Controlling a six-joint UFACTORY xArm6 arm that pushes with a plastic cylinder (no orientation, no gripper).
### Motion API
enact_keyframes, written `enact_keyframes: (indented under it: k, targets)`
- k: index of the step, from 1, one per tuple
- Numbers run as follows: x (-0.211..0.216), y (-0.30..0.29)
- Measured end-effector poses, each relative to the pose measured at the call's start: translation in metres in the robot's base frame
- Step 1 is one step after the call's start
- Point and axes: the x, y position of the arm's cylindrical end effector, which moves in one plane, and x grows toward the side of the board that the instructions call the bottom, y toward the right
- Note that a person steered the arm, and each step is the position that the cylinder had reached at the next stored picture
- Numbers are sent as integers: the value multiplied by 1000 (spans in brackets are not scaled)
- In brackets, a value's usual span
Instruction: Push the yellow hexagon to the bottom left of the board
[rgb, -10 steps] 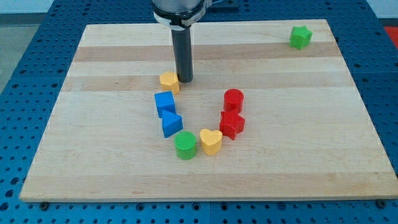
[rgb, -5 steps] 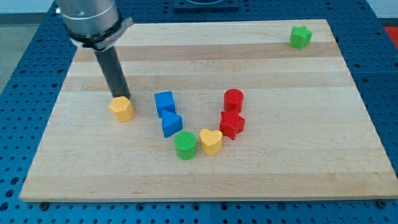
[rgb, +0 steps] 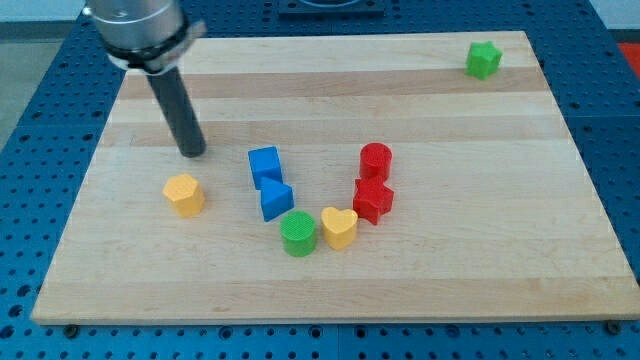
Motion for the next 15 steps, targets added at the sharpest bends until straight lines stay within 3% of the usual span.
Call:
enact_keyframes:
  k: [1,3,4,7,8,15]
  targets:
    - [31,2]
    - [40,-4]
    - [72,-25]
    - [108,-33]
    - [122,-11]
    - [127,-40]
